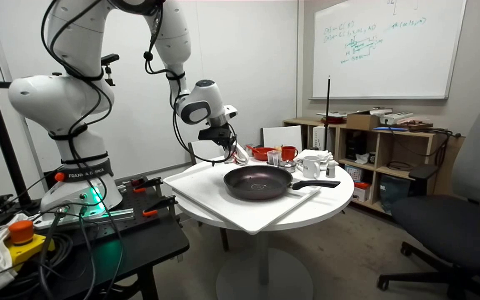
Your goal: Pick up the napkin from the table and wipe the pan
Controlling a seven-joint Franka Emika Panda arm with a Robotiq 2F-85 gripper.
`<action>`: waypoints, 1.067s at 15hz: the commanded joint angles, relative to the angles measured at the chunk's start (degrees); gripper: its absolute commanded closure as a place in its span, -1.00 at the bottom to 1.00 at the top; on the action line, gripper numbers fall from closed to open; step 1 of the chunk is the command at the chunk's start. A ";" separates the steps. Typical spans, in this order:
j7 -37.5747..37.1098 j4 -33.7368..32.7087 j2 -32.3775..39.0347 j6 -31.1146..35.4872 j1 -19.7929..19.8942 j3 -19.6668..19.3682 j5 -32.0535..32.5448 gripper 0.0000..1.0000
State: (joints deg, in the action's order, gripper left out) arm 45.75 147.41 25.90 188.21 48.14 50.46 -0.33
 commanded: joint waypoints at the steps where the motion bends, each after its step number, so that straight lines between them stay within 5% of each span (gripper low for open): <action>1: -0.90 3.45 -4.23 0.21 -1.18 3.08 -0.38 0.95; 6: -13.07 3.03 -9.36 -3.12 -18.03 -9.36 7.48 0.95; 7: -9.91 2.96 -10.20 -4.21 -22.26 -11.63 2.23 0.95; 8: -15.43 2.47 -10.65 -5.48 -26.96 -16.71 7.66 0.95; 12: -19.17 0.33 -11.72 -11.59 -44.07 -33.60 10.44 0.95; 16: -27.65 -6.32 -4.82 -15.27 -59.49 -48.75 17.85 0.95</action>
State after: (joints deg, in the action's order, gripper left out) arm 24.27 146.38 16.14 175.66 -2.21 10.09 12.84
